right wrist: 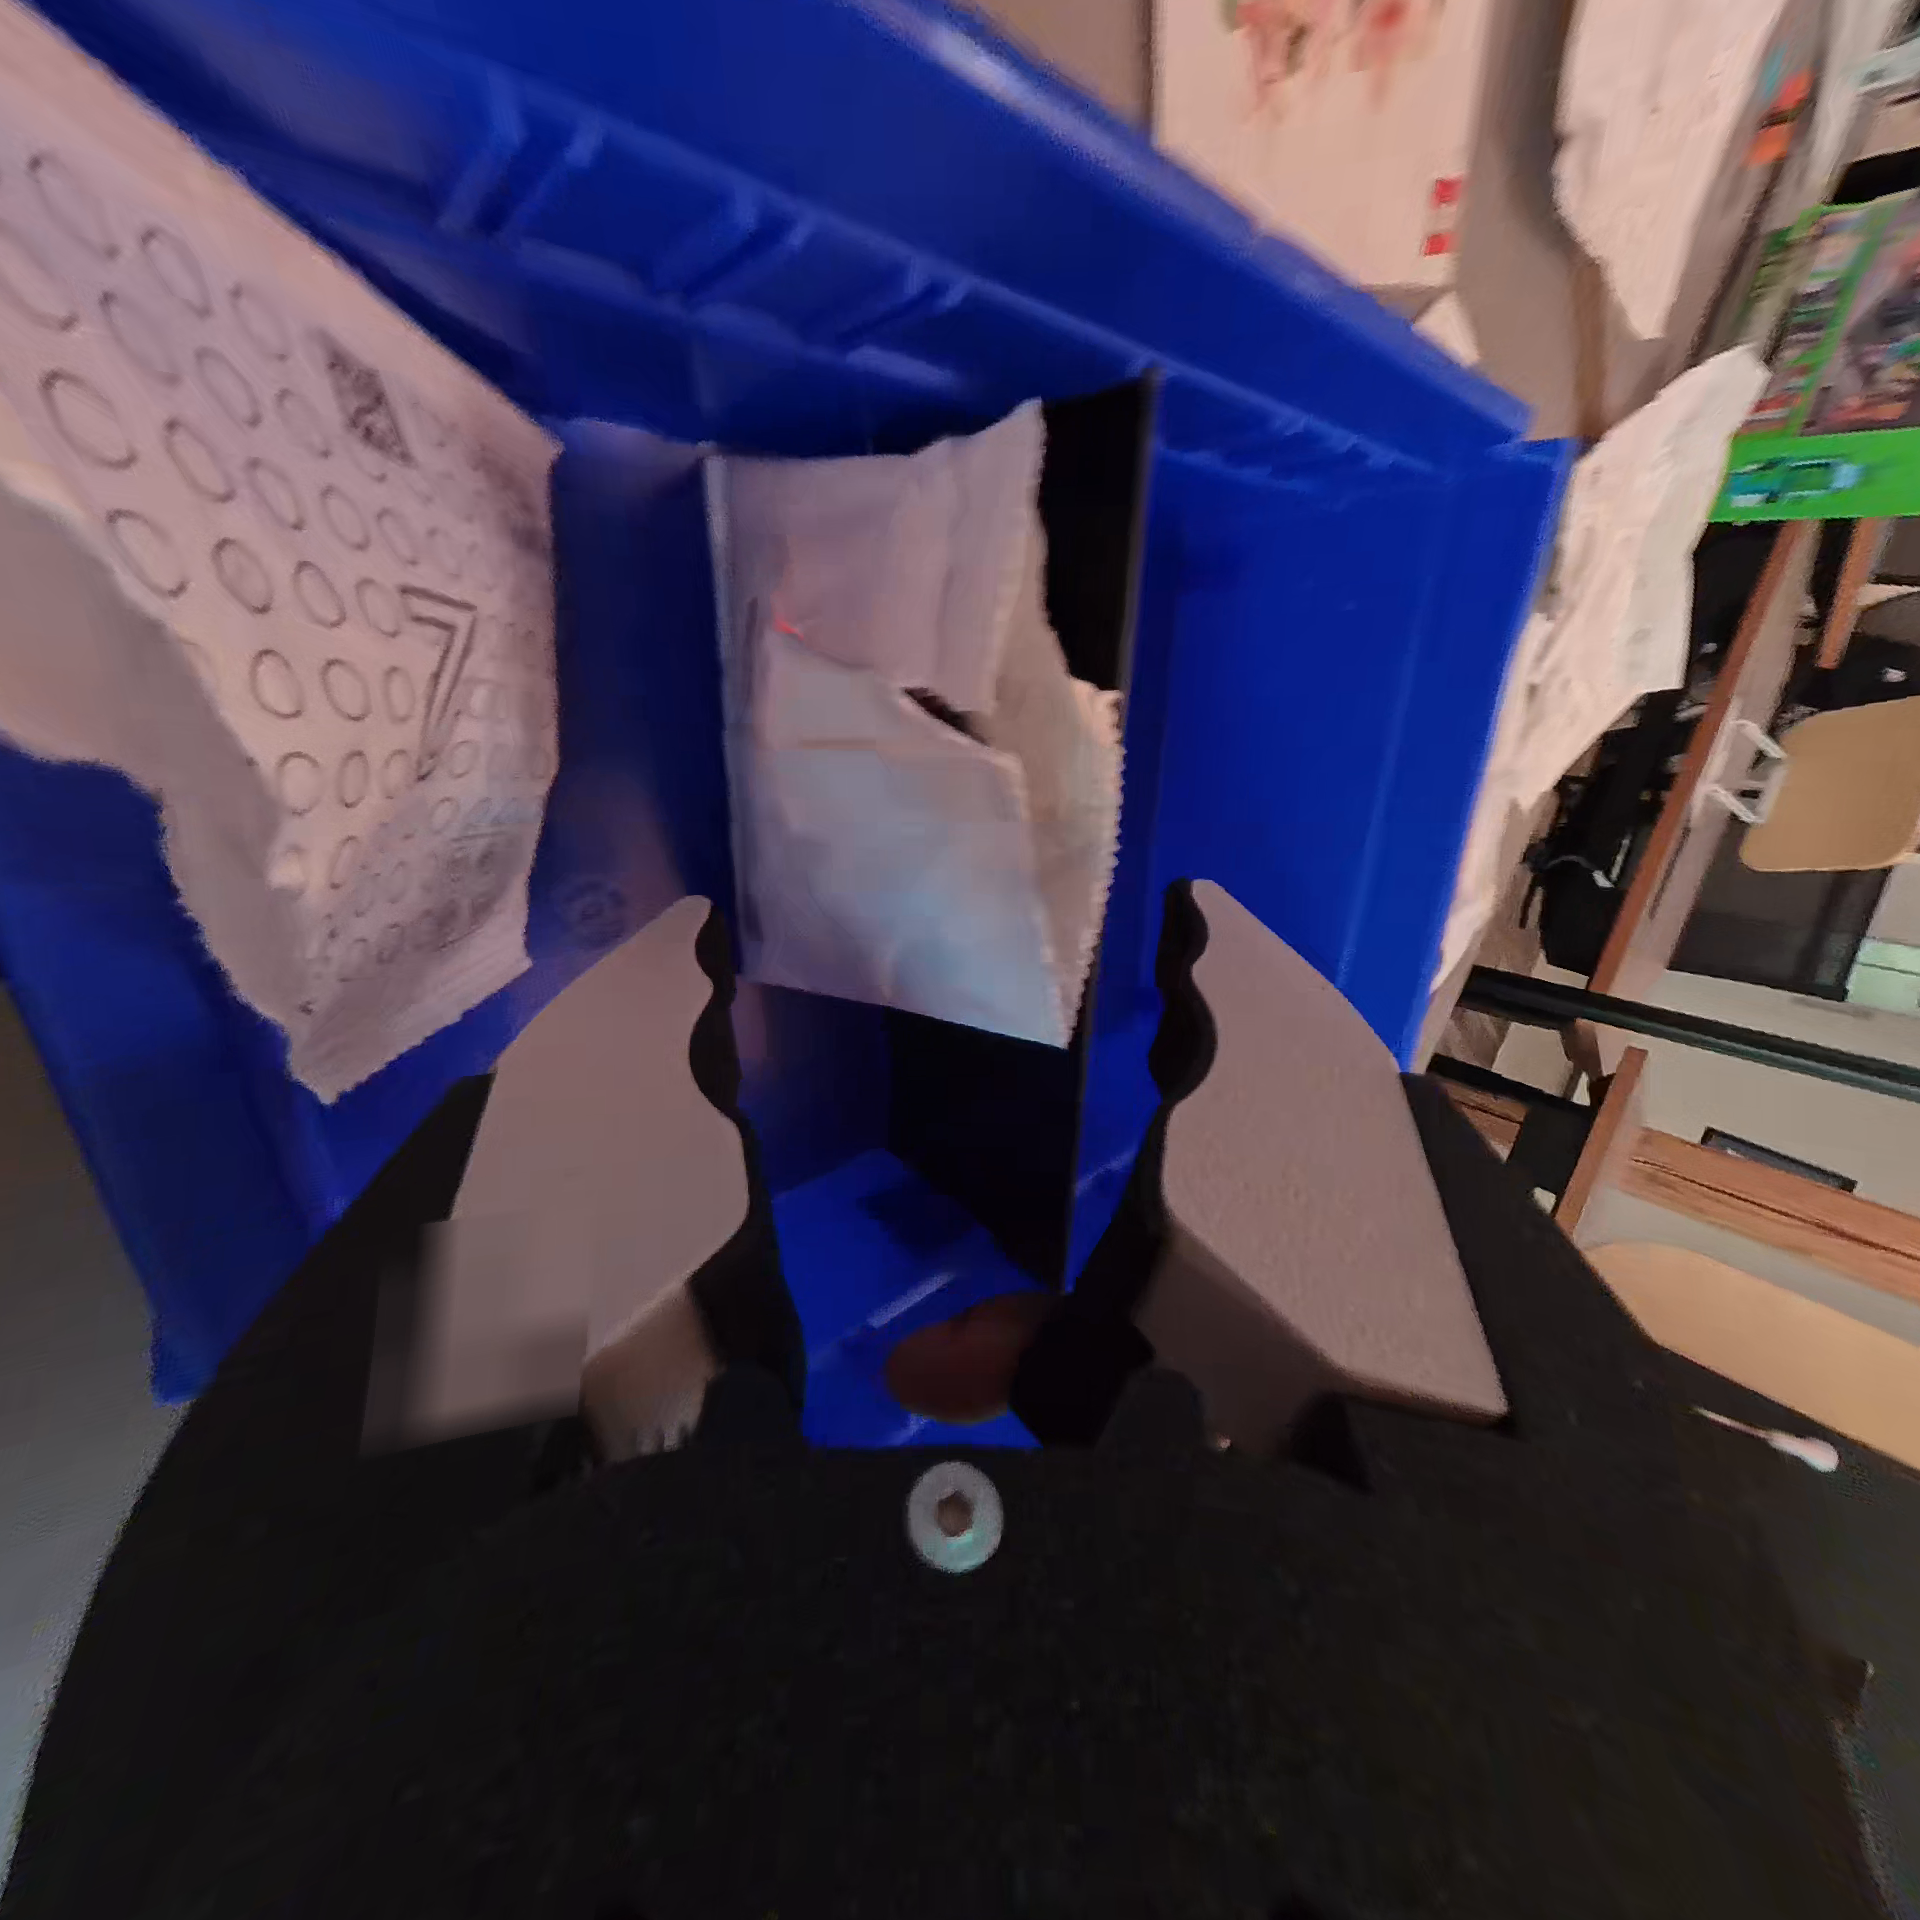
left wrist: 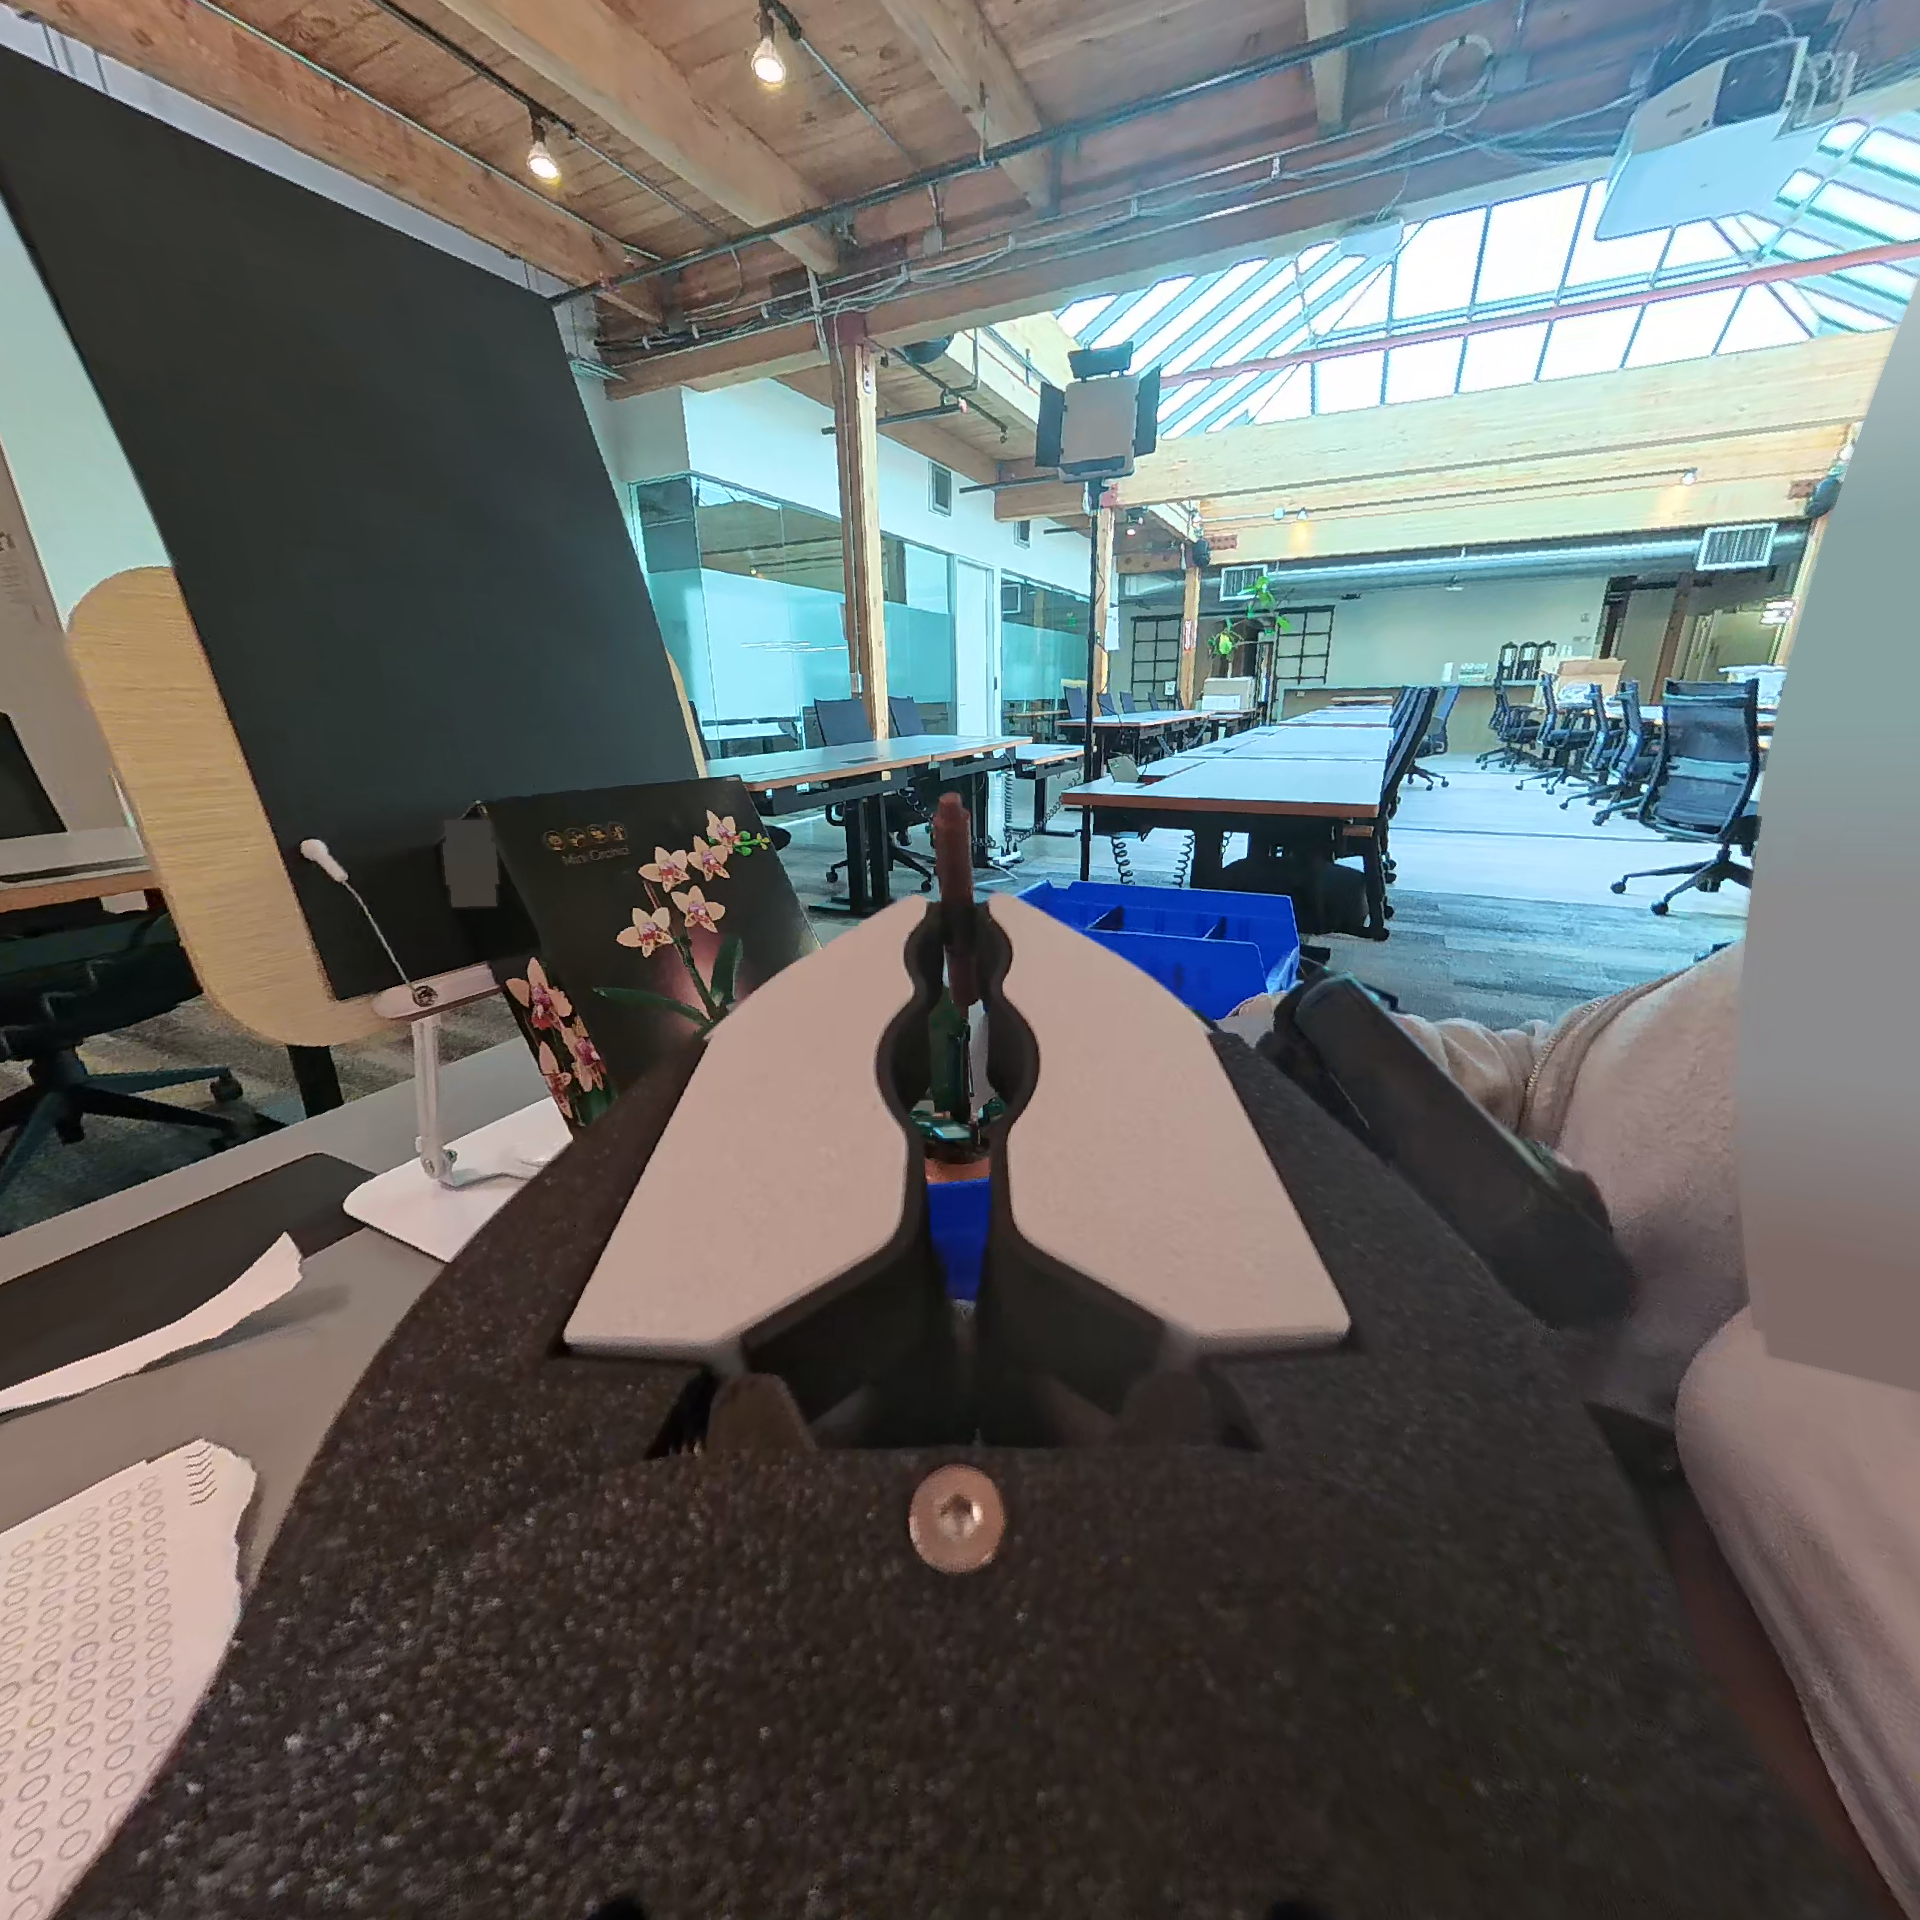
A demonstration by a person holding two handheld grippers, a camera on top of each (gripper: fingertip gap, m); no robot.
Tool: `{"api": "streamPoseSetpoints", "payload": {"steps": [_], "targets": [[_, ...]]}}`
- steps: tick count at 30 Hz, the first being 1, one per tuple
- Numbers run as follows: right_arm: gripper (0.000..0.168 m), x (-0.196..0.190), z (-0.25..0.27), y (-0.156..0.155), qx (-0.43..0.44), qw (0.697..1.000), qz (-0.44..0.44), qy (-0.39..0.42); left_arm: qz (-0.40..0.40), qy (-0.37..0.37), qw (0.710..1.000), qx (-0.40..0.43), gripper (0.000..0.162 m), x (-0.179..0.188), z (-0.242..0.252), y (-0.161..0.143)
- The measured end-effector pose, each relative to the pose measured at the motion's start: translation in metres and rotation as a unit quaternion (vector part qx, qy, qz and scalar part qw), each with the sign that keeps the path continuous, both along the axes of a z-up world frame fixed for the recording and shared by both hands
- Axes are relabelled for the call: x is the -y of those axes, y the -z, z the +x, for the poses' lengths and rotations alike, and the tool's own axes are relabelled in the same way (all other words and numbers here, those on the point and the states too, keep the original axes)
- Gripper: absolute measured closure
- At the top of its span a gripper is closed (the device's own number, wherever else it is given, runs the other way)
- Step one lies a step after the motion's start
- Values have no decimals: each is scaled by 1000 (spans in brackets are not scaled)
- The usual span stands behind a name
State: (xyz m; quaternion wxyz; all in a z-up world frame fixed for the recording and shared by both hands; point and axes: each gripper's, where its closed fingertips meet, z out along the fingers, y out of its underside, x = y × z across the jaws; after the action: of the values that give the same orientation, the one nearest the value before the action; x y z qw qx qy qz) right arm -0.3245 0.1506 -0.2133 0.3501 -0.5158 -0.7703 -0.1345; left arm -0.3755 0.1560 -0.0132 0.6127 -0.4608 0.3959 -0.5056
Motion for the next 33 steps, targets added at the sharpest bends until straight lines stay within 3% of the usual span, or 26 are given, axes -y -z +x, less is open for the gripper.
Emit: {"api": "streamPoseSetpoints", "payload": {"steps": [2, 3, 4, 6, 8, 10, 12, 17, 24, 33], "targets": [[95, -2, -8, -24, -96, 995, -6, 10, -10, -1, 1000, 10, 157, -1, -1, -1], [105, -2, -13, -44, -181, 983, -23, 17, -15, 3, 1000, 16, 157, -2, -1, -2], [116, 0, -18, -68, -282, 958, -49, 21, -22, 12, 999, 23, 158, -2, 0, -2], [130, 6, -20, -117, -485, 865, -127, 17, -42, 37, 998, 30, 158, -1, 3, -1], [130, 10, -17, -138, -575, 792, -204, 18, -63, 61, 996, 27, 158, 0, 10, 3], [135, 2, -16, -145, -603, 768, -208, 52, -73, 73, 995, 13, 158, -1, 19, 10], [144, 2, -19, -151, -609, 769, -188, 54, -76, 80, 994, -1, 157, 1, 27, 15], [149, -6, -17, -160, -615, 773, -136, 83, -79, 94, 992, -20, 157, 5, 44, 22], [162, -15, -9, -155, -613, 775, -114, 104, -95, 108, 989, -25, 157, 4, 53, 29], [163, -12, -7, -154, -612, 778, -96, 106, -60, 77, 995, -27, 157, 1, 53, 27]]}}
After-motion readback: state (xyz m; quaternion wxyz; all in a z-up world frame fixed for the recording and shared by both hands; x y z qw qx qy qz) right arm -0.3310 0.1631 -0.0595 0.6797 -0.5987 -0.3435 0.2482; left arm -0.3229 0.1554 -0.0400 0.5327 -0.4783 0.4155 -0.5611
